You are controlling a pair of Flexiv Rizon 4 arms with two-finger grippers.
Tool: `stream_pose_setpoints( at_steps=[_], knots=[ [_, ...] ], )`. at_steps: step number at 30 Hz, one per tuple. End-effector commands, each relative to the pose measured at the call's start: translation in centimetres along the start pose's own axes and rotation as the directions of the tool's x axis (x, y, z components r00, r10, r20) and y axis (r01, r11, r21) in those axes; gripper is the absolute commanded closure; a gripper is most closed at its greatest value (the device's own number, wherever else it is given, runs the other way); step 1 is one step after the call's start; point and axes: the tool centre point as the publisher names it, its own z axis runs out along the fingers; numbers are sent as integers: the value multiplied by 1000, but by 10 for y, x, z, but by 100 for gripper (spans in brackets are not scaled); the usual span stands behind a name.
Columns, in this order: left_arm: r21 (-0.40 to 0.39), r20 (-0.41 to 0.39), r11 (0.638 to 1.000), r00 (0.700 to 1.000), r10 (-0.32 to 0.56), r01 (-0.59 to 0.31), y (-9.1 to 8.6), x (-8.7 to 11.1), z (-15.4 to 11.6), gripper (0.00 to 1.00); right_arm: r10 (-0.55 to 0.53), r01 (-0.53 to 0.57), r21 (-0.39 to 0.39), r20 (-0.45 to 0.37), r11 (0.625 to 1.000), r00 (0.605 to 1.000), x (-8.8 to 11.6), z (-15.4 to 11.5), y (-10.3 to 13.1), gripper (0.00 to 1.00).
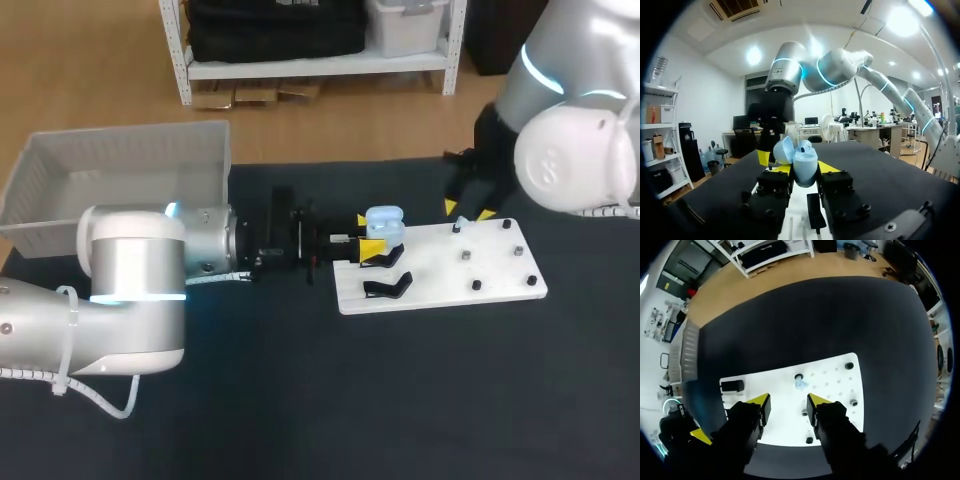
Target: Pick up each earbud case from the left stands, insert the matching earbuds, close the lid, and place the case in the box.
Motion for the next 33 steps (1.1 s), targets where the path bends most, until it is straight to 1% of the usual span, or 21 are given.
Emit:
stream_pose_setpoints(
  at_steps=[1,6,12,20,27,33],
  knots=[
    [-9,3,1000,1000,5,-5,-2,1,1,100,11,-11,7,11,1000,1000,-2,8,-4,58],
    [-9,3,1000,1000,5,-5,-2,1,1,100,26,-26,17,9,1000,1000,-5,16,-10,61],
    [-9,3,1000,1000,5,-5,-2,1,1,100,34,-35,21,7,999,999,-7,19,-12,62],
    [-9,3,1000,1000,5,-5,-2,1,1,100,54,-54,20,10,998,998,-11,23,-16,67],
    [-9,3,1000,1000,5,-5,-2,1,1,100,64,-64,18,3,998,998,-10,27,-16,70],
    [-9,3,1000,1000,5,-5,-2,1,1,100,69,-69,16,-7,997,998,-12,31,-14,71]
  ],
)
